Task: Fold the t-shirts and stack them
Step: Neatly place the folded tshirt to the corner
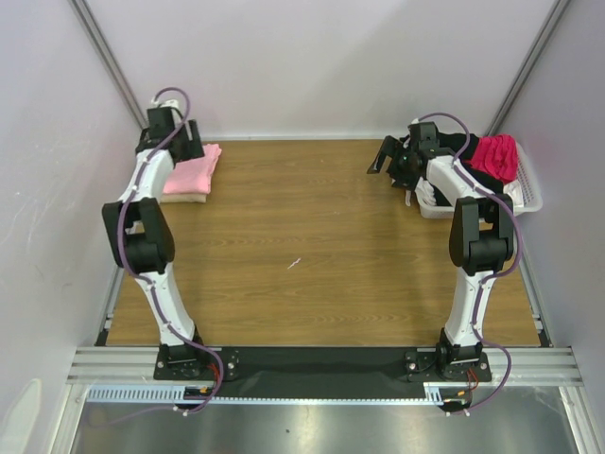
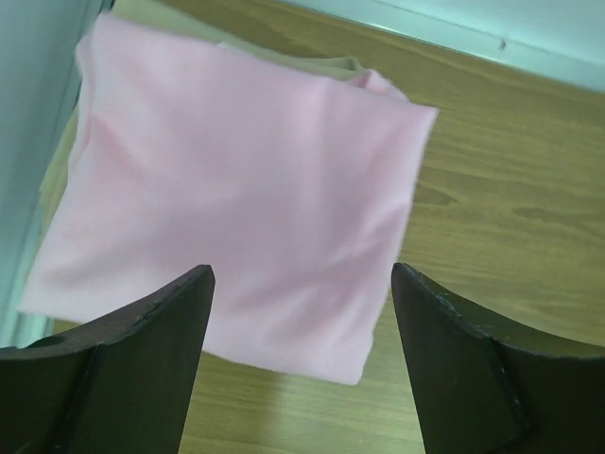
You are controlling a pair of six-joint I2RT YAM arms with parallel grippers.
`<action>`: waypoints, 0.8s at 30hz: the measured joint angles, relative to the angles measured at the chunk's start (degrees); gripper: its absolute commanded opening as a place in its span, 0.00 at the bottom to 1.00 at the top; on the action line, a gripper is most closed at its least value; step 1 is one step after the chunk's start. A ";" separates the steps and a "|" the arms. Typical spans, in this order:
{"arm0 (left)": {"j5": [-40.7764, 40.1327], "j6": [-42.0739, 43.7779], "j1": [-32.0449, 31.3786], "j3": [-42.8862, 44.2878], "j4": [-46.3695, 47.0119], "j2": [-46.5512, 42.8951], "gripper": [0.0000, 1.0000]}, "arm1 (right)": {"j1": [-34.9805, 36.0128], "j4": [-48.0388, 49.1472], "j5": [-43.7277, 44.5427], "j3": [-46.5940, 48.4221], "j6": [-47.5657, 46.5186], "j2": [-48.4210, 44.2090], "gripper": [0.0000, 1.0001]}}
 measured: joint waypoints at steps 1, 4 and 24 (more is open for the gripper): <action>0.39 -2.64 1.07 -2.23 2.21 -1.05 0.81 | 0.07 0.02 0.00 0.00 0.00 0.00 1.00; 2.45 -10.25 4.17 -7.74 8.11 -2.14 0.81 | 0.42 0.00 0.00 0.00 0.00 0.00 1.00; 10.84 -17.68 3.50 -13.86 10.47 2.58 0.81 | 1.84 0.37 0.44 0.33 1.25 0.20 1.00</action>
